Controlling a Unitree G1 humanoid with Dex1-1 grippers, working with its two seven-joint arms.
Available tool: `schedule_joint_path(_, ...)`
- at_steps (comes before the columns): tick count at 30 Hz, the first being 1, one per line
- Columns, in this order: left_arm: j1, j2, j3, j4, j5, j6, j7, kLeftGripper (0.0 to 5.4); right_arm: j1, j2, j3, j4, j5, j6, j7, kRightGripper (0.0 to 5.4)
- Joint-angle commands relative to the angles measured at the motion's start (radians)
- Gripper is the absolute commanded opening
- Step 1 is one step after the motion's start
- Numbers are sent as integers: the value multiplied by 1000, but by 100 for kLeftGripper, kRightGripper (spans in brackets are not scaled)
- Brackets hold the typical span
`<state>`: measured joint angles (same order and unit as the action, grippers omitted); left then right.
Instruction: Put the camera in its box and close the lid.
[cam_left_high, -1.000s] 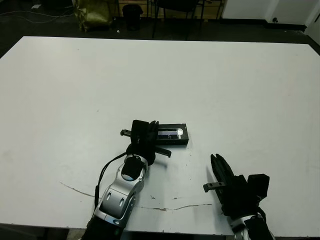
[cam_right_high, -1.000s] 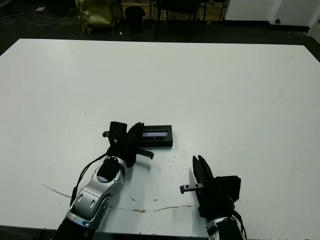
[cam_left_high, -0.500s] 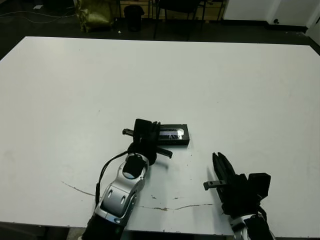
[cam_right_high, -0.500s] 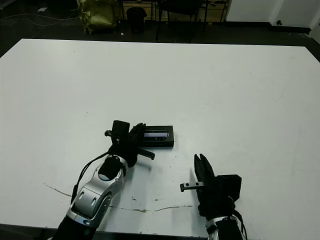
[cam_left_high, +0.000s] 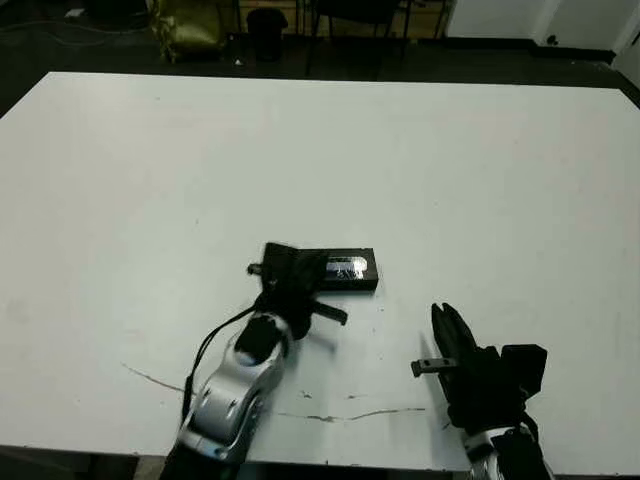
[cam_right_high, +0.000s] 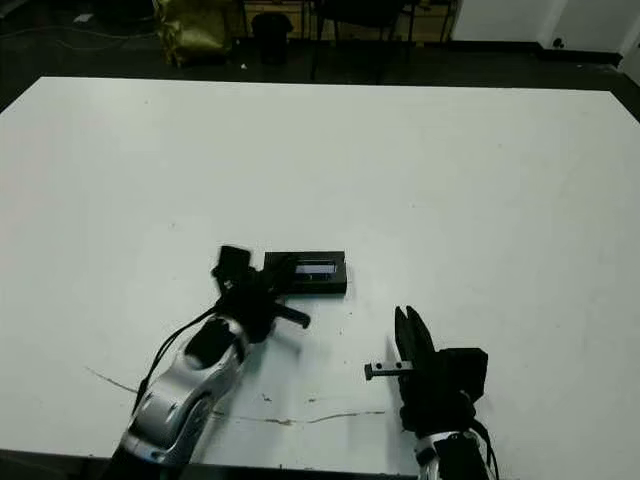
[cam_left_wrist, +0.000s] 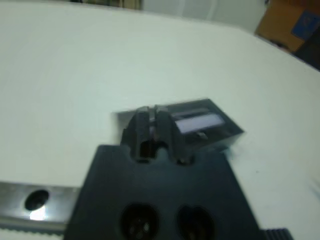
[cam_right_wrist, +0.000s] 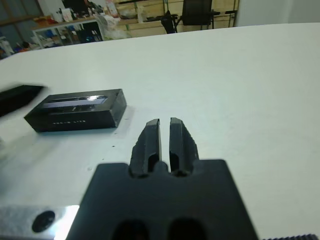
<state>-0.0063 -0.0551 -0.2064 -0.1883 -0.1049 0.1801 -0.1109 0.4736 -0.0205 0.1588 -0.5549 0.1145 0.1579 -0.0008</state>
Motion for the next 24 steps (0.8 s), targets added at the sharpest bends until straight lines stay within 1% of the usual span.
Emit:
schedule_joint_path(1,36,26,81,-74,-39,-88,-16,5,38,-7,-11,-46,-4,81,-15,0)
schedule_joint_path(4,64,44,152,-126,-81,-182,-36,5,37,2,-21,-79,15,93,-13,0)
schedule_joint_path(7,109,38,218,-161,-116,-264,-31,5,34,10,-35,-118,14,106,-28,0)
schedule_joint_path(8,125,34,238,-162,-137,-290,-36,5,27,12,-51,-119,23,113,-30,0)
schedule_joint_path(9,137,29,250,-158,-150,-314,-40,5,17,9,-71,-100,36,105,-23,0)
schedule_joint_path(12,168,24,272,-122,-176,-380,-58,5,-35,12,-134,39,66,-30,14,0)
schedule_joint_path(15,188,17,279,-85,-203,-413,-75,5,-79,2,-169,120,69,-122,44,0)
schedule_joint_path(17,198,13,279,-66,-202,-424,-76,5,-104,-5,-180,139,47,-156,44,0)
schedule_joint_path(20,213,12,273,-48,-177,-427,-66,5,-126,-7,-190,115,36,-143,35,0)
schedule_joint_path(22,229,9,262,-43,-155,-420,-55,5,-137,-9,-196,86,49,-119,37,0)
schedule_joint_path(24,241,1,249,-27,-132,-436,-49,5,-145,-12,-201,66,57,-103,39,0)
